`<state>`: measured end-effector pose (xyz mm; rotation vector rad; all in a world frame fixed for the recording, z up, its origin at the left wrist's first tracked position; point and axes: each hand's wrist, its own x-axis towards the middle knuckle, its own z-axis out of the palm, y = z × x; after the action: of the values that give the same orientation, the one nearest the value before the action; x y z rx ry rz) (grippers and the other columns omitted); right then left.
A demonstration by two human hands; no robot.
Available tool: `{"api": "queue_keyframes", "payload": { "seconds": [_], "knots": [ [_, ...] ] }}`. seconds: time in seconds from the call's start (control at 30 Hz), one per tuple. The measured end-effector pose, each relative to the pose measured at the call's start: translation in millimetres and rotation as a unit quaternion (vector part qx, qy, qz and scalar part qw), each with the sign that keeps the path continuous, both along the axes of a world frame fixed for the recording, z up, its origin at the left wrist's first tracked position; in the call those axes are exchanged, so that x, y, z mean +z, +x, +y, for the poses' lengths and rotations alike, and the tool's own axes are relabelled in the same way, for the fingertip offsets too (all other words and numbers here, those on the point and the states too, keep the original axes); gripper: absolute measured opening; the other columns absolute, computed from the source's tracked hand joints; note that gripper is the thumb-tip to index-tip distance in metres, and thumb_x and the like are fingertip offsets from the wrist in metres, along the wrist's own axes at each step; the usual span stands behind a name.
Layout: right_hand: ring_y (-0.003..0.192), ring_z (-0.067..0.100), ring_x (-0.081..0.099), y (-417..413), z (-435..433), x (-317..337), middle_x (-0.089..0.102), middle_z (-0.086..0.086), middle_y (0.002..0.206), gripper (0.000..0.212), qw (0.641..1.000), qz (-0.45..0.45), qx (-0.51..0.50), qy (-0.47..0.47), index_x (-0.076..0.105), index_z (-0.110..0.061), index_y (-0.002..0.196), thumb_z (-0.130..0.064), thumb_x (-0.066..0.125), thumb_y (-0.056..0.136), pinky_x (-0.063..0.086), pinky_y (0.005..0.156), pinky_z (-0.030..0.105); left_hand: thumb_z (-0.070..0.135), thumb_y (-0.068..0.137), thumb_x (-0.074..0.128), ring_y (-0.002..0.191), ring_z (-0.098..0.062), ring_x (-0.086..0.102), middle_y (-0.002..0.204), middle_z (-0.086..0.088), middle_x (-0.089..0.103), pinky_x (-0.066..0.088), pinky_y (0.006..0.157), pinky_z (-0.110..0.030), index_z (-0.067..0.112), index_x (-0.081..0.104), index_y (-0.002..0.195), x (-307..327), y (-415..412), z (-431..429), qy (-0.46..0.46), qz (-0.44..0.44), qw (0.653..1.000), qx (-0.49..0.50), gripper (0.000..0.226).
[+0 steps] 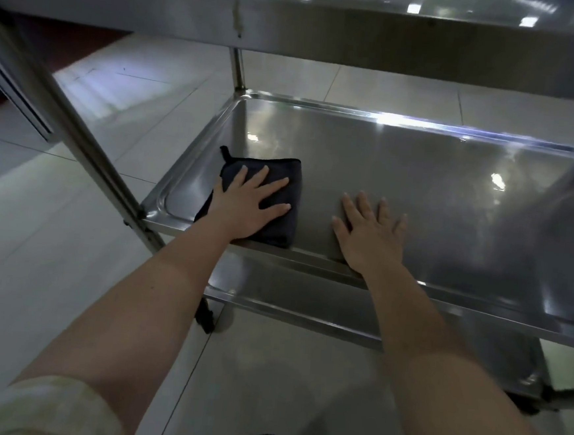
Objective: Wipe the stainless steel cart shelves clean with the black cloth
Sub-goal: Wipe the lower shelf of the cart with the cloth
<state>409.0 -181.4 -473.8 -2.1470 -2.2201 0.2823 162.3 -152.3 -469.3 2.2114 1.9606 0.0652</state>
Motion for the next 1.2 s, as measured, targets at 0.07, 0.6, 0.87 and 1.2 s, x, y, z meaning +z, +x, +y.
{"api": "queue_keyframes", "payload": {
  "seconds": [0.07,0.6,0.87,1.2],
  "knots": [
    [0.15,0.028,-0.007,0,0,0,-0.004,-0.01,0.164,0.058,1.0,0.001,0.001,0.005,0.002,-0.043,0.153,-0.06,0.014,0.099,-0.005,0.117,0.059,0.081,0.084,0.025,0.15,-0.023,-0.005,0.162,0.016,0.0,0.0,0.115,-0.06,0.067,0.006,0.141,1,-25,2,-0.003,0.0,1.0,0.014,0.061],
    [0.149,0.032,-0.01,-7,0,-2,-0.008,-0.008,0.163,0.058,1.0,-0.018,-0.005,0.002,-0.002,-0.04,0.154,-0.057,0.011,0.1,-0.008,0.115,0.061,0.082,0.083,0.015,0.147,-0.035,-0.014,0.162,0.013,-0.011,-0.003,0.106,-0.073,0.068,-0.007,0.139,2,11,6,-0.03,0.034,0.998,0.038,0.061],
    [0.15,0.028,-0.009,-1,-7,4,-0.005,-0.011,0.163,0.058,1.0,-0.008,-0.008,-0.009,0.0,-0.043,0.153,-0.059,0.014,0.1,-0.007,0.117,0.058,0.089,0.07,0.006,0.149,-0.027,-0.008,0.162,0.015,-0.004,0.0,0.112,-0.065,0.068,-0.004,0.138,0,24,-14,-0.012,0.013,1.0,0.016,0.072],
    [0.149,0.03,-0.011,-2,-5,3,-0.009,-0.009,0.163,0.058,1.0,-0.023,0.001,-0.02,-0.005,-0.042,0.153,-0.059,0.01,0.099,-0.008,0.116,0.061,0.08,0.086,0.019,0.148,-0.032,-0.012,0.162,0.011,-0.011,-0.001,0.115,-0.062,0.063,-0.004,0.143,13,-68,-38,-0.072,0.024,0.988,0.136,0.064]
  ]
}}
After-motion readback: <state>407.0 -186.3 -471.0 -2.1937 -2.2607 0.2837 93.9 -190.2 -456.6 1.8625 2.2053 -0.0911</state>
